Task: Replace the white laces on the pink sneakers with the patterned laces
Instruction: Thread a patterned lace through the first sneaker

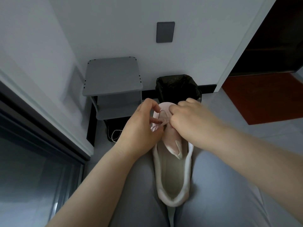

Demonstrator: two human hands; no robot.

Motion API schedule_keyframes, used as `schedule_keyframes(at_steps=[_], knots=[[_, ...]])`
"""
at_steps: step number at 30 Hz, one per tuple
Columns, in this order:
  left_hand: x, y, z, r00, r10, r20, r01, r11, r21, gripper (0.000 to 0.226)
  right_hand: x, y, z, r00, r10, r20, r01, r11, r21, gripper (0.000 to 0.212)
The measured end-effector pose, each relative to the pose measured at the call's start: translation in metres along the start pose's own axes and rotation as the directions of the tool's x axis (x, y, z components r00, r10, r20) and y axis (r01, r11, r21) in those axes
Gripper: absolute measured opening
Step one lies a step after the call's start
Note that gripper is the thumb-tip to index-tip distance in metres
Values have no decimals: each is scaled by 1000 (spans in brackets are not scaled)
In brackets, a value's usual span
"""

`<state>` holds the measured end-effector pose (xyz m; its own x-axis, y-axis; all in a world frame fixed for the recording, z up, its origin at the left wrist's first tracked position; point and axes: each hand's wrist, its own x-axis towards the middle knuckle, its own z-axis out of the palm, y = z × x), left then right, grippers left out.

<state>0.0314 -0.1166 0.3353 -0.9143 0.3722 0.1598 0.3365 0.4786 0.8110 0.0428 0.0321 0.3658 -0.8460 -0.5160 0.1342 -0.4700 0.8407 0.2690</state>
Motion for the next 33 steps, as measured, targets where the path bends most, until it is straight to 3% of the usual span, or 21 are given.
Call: schedule_keyframes(at_steps=[4,6,11,15,17,19,24,27,30,33], knots=[[-1,-2,0,999,-31,-10,31,997,-65,33,-1,5,6,1000,-19,4,19,1000,-8,24],[-1,-3,-1,999,-40,-15,38,995,-92,32,-5,5,7,999,-29,-18,29,999,-28,19],[0,-3,2,1000,12,-4,-12,999,-50,30,-11,-2,14,995,4,-95,-8,999,-46,32],[0,-4,1,995,96,13,-97,994,45,33,-12,6,16,994,-41,-98,37,998,-46,16],[-1,-4,1,992,129,14,-129,984,122,27,-19,14,16,992,-52,-114,57,998,41,13],[-1,-4,-1,990,138,11,-139,979,147,24,-29,16,14,988,-24,-152,47,987,151,25],[0,-4,-6,994,110,11,-110,994,-15,26,-41,6,0,965,81,-249,46,884,464,25],[-4,-3,-5,998,70,-5,-70,993,-97,31,-49,-10,-15,965,132,-228,48,763,644,24],[-5,-3,-4,1000,22,16,-19,985,-173,39,-48,-21,-20,956,291,-35,-147,582,800,15],[-7,-3,-3,1000,-26,16,29,979,-200,45,-40,-30,-1,871,482,93,-387,558,734,14]])
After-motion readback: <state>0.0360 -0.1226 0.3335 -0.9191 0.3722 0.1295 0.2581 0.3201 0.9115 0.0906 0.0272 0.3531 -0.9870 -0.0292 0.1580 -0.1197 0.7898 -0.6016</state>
